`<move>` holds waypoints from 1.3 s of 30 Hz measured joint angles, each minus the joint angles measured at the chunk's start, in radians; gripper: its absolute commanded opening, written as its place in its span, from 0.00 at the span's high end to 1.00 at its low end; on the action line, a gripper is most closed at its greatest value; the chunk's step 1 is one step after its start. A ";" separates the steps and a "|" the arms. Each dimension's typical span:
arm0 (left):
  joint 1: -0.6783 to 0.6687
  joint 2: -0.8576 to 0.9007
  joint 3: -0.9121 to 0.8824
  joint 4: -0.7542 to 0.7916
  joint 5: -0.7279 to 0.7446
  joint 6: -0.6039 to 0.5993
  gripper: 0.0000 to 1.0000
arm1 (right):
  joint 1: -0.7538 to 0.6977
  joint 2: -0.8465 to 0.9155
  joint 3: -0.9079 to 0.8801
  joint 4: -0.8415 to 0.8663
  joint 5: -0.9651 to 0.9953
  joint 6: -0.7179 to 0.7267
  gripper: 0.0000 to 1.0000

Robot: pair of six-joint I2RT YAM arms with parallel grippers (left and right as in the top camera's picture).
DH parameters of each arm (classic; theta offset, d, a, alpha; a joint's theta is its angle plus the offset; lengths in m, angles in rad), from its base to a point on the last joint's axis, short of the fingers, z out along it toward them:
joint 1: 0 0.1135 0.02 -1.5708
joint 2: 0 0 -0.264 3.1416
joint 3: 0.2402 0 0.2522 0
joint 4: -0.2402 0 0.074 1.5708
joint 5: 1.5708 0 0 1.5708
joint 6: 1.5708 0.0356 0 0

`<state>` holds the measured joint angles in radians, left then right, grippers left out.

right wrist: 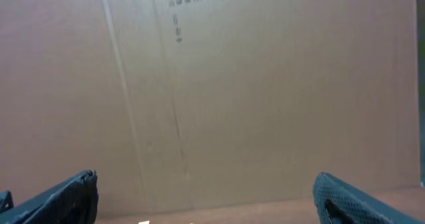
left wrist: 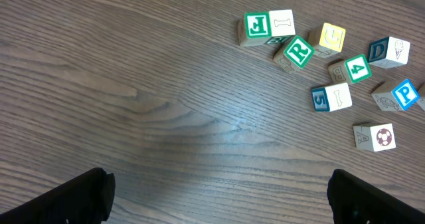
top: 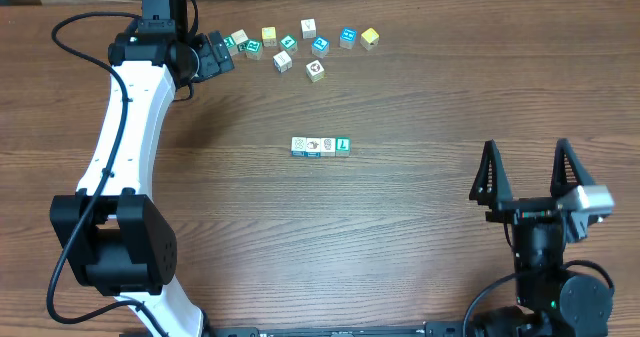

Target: Form a horizontal line

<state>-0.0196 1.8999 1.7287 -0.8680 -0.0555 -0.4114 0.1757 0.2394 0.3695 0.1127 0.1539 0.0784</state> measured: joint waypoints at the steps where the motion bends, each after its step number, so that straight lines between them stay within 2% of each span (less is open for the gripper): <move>1: 0.000 0.000 0.000 0.000 0.000 0.000 0.01 | -0.002 -0.017 -0.021 0.012 -0.002 0.000 0.00; 11: 0.000 0.000 0.000 0.000 0.000 0.000 0.00 | -0.005 -0.222 -0.253 0.056 -0.020 0.000 0.00; 19: 0.000 0.000 0.000 0.000 0.000 0.000 0.00 | -0.005 -0.225 -0.328 0.078 -0.050 0.000 0.00; 30: 0.000 0.000 0.000 0.000 0.000 0.000 0.00 | -0.005 -0.225 -0.351 -0.186 -0.080 0.000 0.00; 39: 0.000 0.000 0.000 0.000 0.000 0.000 0.00 | -0.005 -0.225 -0.351 -0.194 -0.092 0.000 0.00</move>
<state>-0.0196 1.8999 1.7287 -0.8680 -0.0555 -0.4114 0.1707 0.0147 0.0185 -0.0811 0.0624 0.0784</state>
